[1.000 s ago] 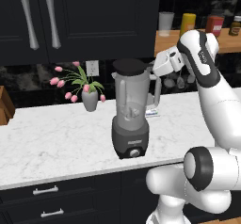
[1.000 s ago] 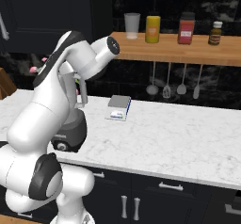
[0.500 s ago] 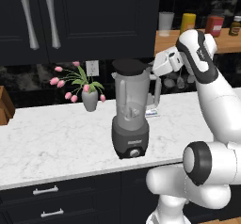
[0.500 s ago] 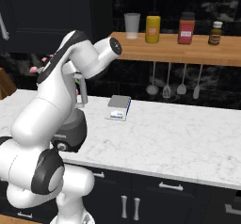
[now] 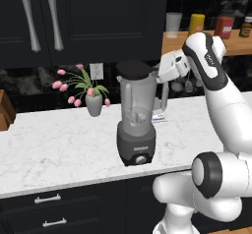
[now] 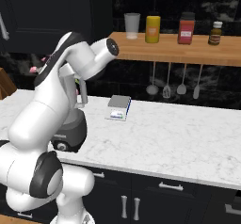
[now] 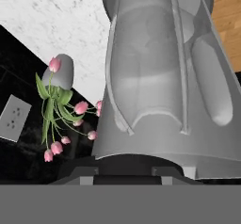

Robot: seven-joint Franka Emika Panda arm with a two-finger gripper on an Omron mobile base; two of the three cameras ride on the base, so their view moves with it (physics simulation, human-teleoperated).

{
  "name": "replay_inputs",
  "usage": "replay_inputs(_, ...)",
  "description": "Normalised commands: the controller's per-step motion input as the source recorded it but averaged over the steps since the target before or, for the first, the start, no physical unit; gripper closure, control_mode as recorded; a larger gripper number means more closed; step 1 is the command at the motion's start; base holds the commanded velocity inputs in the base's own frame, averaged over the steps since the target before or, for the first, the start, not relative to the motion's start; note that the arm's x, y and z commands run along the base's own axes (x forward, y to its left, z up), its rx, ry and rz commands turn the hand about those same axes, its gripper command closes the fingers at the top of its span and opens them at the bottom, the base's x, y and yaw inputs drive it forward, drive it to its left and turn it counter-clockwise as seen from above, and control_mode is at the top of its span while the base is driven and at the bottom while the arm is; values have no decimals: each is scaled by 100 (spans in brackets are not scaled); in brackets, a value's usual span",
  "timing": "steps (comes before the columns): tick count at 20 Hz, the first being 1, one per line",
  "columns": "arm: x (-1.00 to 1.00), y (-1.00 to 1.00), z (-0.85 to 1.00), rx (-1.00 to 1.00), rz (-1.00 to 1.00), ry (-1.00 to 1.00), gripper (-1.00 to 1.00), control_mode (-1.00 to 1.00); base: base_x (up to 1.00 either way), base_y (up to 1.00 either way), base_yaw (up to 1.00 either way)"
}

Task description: Close the lid blender by securely placing the lid on top.

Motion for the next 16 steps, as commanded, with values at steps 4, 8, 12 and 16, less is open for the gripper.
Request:
replay_inputs(4,-21,16,0,0,0,-11,100,-100,0,0,0)
replay_inputs(8,-10,3,0,0,0,-6,100,-100,0,0,0)
replay_inputs(12,0,0,0,0,0,0,100,-100,0,0,0)
replay_inputs(16,0,0,0,0,0,0,100,-100,0,0,0)
